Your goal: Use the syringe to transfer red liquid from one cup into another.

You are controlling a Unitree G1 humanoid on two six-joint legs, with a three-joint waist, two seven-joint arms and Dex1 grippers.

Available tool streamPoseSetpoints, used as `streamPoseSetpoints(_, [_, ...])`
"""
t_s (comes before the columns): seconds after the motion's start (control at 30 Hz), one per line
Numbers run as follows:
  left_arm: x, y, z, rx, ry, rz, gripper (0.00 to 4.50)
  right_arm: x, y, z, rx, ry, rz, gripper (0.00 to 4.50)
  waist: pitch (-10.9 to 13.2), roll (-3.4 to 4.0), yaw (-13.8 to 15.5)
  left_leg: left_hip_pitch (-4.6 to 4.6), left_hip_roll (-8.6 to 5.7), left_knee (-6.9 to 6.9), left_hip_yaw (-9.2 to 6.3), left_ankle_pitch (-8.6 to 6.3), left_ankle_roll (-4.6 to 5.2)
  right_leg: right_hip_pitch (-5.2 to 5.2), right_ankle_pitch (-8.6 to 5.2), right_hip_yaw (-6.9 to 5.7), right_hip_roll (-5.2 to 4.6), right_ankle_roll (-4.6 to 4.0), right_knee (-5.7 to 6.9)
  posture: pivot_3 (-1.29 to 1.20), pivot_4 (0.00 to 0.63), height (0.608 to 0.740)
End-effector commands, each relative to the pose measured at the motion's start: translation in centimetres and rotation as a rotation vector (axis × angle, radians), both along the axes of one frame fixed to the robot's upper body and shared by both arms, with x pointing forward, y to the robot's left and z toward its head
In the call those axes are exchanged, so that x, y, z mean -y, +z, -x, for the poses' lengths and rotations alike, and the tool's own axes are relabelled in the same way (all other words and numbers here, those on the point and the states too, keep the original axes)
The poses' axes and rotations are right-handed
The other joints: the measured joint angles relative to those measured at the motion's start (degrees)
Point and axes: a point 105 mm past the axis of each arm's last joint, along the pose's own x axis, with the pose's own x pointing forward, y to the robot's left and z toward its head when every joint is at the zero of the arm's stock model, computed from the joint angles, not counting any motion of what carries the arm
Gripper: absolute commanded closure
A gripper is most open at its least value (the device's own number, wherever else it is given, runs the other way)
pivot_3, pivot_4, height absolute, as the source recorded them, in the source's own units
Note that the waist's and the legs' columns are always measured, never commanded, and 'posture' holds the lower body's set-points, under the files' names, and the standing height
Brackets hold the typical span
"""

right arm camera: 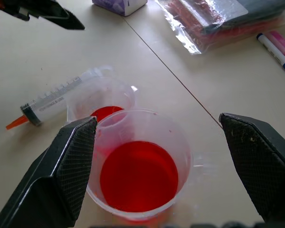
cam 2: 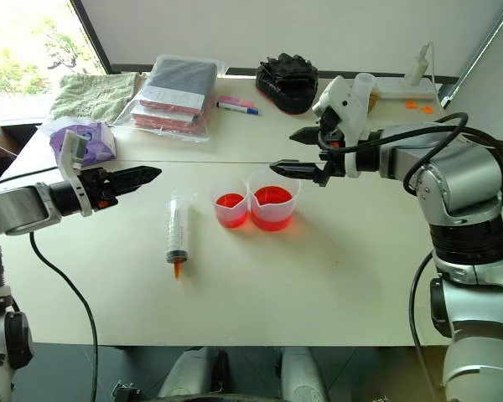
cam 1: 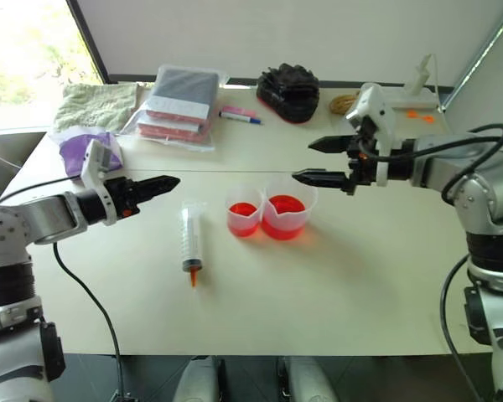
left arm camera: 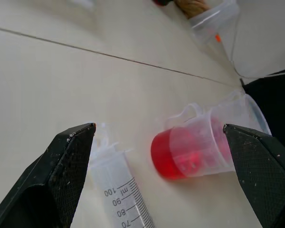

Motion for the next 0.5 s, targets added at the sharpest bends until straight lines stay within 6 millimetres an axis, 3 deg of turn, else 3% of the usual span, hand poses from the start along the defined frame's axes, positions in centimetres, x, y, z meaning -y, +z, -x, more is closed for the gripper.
streamPoseSetpoints(0.03, [0.5,3.1,1.9,0.179,-0.088,-0.037,0.01,0.3,1.2,2.1,0.023,0.096,0.014,0.17,0.0,0.0,-0.07,0.0,0.02,0.0,0.0,-0.12,0.21,0.0,0.0,0.0,0.0,0.0,0.01,0.0,0.15,0.74])
streamPoseSetpoints(0.13, [0.7,2.4,4.1,0.231,-0.194,-0.16,0.01,1.2,0.4,3.2,-0.018,0.128,0.067,0.17,0.0,0.01,-0.39,0.03,0.09,-0.02,0.02,-0.13,0.22,0.0,-0.01,0.02,0.02,-0.02,-0.01,0.0,0.15,0.74])
streamPoseSetpoints(0.27, [0.0,-0.4,6.3,0.221,-0.301,-0.366,0.01,2.0,-0.9,4.4,-0.074,0.164,0.114,0.17,0.04,0.09,-0.15,0.07,0.08,-0.06,0.13,-0.14,0.22,0.0,-0.03,0.04,0.01,-0.06,-0.06,0.0,0.15,0.74])
streamPoseSetpoints(0.5, [-0.9,-1.5,7.2,0.228,-0.323,-0.383,0.01,2.3,-2.3,5.0,-0.095,0.192,0.143,0.17,0.06,0.1,0.23,0.07,0.09,0.0,0.18,-0.22,0.37,0.05,-0.12,0.05,0.0,-0.23,-0.1,0.0,0.15,0.74])
